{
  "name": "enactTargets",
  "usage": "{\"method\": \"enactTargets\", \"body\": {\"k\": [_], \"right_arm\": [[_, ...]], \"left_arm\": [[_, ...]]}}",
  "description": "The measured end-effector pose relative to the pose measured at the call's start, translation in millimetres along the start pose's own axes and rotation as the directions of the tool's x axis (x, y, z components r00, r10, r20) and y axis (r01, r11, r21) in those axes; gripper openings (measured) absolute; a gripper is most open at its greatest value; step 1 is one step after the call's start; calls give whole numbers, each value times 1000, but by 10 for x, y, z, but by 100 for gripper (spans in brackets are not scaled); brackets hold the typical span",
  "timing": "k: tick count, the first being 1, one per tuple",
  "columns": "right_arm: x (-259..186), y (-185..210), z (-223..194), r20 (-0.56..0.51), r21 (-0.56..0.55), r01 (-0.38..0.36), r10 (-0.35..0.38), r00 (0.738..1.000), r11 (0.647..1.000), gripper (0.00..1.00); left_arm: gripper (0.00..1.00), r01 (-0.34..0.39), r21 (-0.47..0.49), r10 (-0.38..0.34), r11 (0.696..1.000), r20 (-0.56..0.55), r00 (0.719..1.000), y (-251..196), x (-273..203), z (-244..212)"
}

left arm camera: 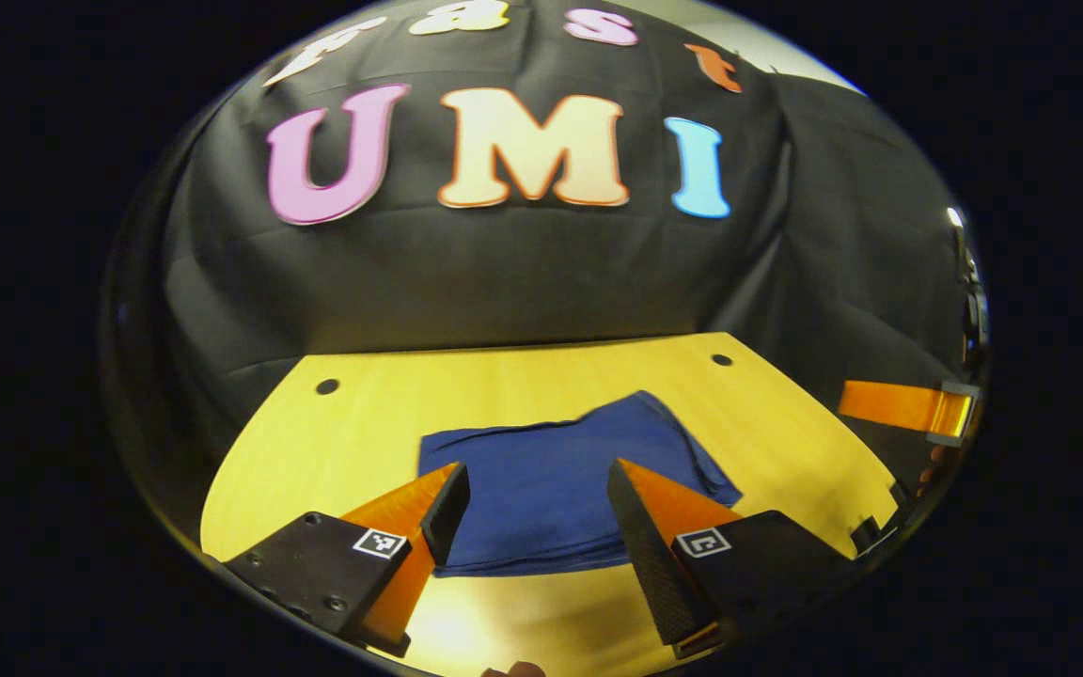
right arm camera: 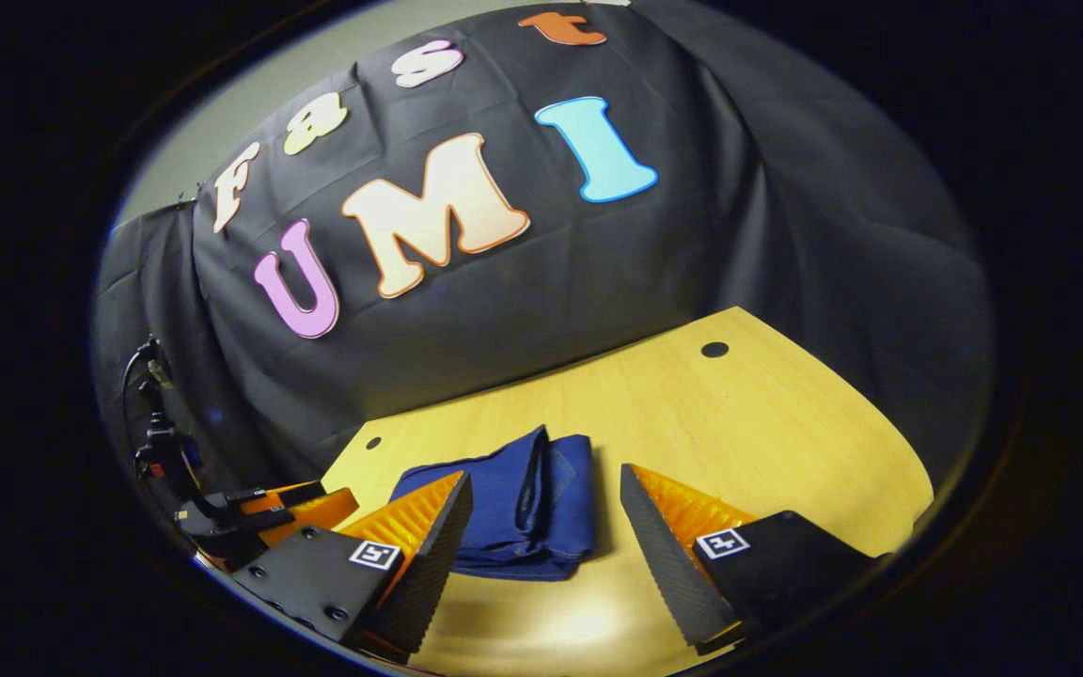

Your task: Grasp the waist and the cuffs of the jeans and fold them to make the two legs overlap; first hold the waist and fold one-third of the jeans toward the cuffs, then hold the cuffs and fold the remaining one-third in the same direction to finish folding.

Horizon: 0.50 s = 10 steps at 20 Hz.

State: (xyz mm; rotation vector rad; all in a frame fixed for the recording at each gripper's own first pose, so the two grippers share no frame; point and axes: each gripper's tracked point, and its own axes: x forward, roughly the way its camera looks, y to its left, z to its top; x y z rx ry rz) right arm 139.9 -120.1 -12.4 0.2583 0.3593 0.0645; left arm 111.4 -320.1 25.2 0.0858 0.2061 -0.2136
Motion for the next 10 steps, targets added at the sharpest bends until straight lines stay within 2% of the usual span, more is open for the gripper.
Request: {"method": "enactTargets", "body": {"k": [3,5,10], "right_arm": [[6,324,-22,19,-29,-12,13,1000,999,98],[9,451,-70,18,-35,-9,10,1000,999,98],[-69,609,-121,29,-48,20,-19,999,999,98]], "left_arm": [[91,-50,-16,51,999,24,998,407,-124,64],[91,-57,4,56,998,27,998,558,-169,51],[92,0,53,0,999,0,1000,602,-103,-89]]}}
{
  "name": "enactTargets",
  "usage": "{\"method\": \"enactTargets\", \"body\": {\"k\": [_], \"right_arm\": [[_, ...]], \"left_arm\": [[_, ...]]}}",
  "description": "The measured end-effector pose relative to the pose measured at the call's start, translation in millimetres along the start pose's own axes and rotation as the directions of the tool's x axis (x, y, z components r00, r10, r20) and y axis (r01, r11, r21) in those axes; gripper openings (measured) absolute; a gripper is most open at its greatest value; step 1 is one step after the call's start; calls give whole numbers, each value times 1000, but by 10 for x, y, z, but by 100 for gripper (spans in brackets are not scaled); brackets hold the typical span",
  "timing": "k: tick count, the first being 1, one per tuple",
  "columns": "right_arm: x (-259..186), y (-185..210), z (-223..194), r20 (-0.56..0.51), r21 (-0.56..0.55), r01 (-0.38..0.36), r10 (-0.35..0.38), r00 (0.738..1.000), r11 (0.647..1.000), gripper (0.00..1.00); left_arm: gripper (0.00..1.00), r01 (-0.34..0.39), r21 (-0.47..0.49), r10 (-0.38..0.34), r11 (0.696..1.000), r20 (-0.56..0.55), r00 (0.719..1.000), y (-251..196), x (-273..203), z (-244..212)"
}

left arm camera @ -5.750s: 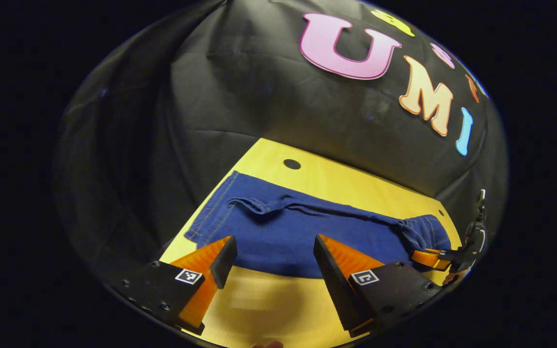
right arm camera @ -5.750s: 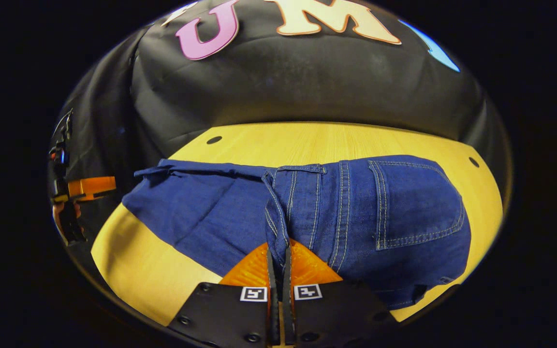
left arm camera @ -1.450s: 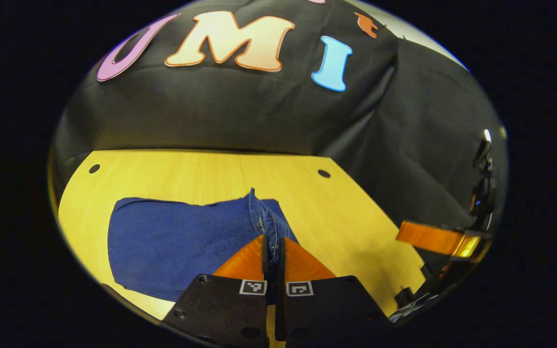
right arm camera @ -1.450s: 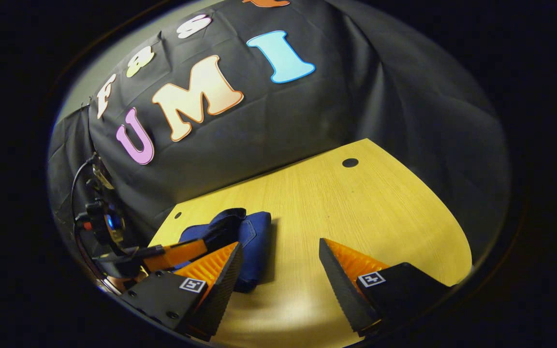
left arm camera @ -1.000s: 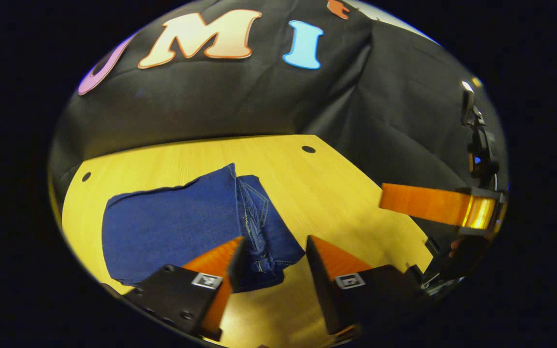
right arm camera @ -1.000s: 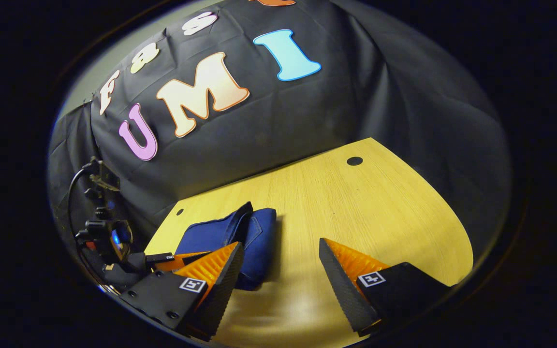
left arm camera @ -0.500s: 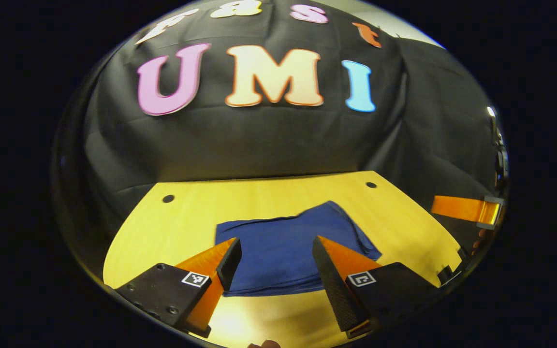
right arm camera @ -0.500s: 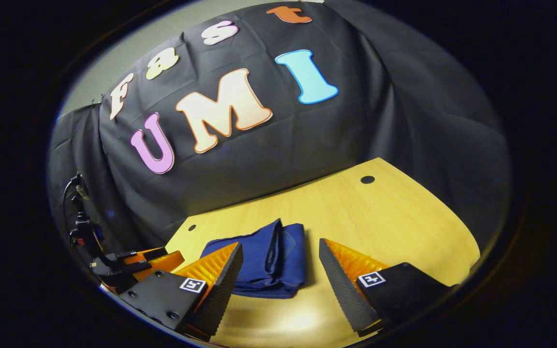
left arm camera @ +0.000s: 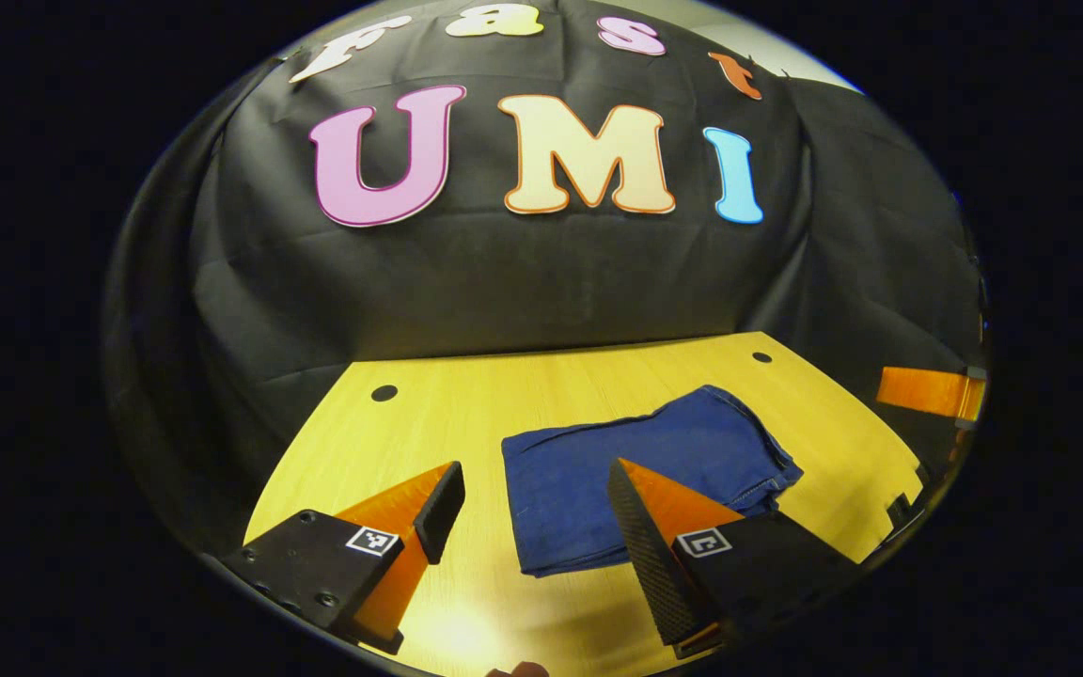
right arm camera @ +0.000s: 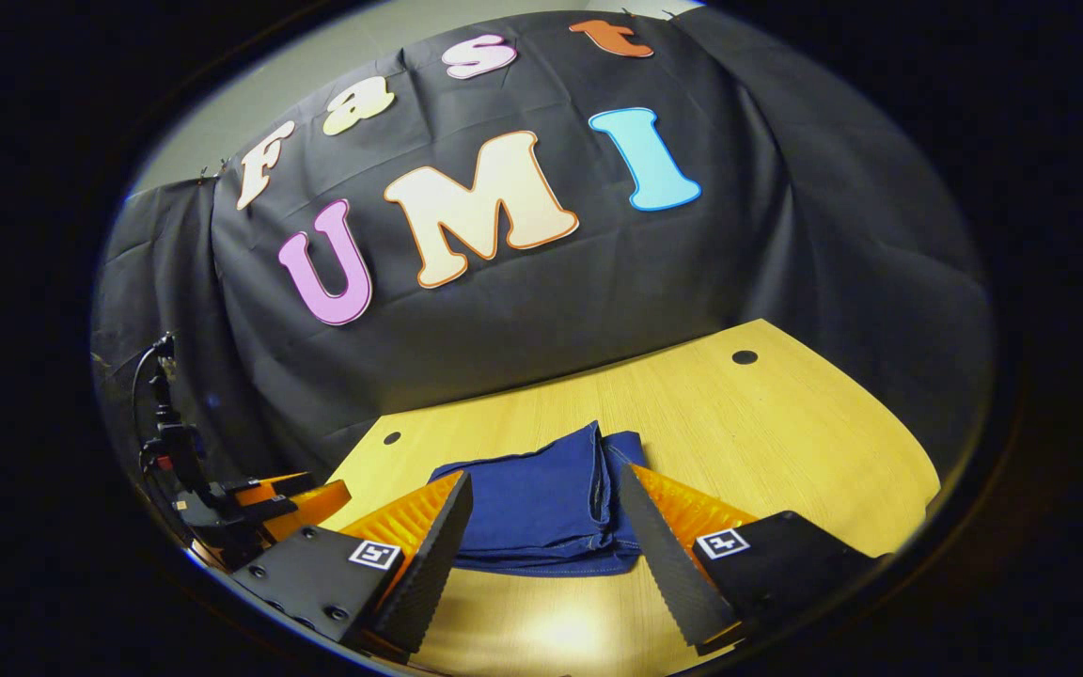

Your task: Grasp the waist and the cuffs of the jeans and fold them to make the two legs overlap; first hold the waist and fold one-third of the jeans toward the cuffs, then hold the cuffs and fold the remaining one-third in the same direction to finish folding.

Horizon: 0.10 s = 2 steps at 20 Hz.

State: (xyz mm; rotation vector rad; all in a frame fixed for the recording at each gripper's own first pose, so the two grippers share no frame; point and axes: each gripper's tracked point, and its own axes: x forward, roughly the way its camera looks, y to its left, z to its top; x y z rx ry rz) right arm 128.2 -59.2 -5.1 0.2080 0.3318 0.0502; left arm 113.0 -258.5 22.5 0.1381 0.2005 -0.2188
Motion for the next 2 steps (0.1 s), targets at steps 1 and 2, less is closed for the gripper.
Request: {"method": "enactTargets", "body": {"k": [1,2], "right_arm": [[-9,12,23,8,-4,10,-9,1000,1000,98],[-44,19,37,15,-7,20,-20,1000,1000,98]], "left_arm": [[91,22,-4,-22,1000,-3,1000,-36,1,-15],[91,44,-5,-44,999,-6,999,-71,11,-25]]}}
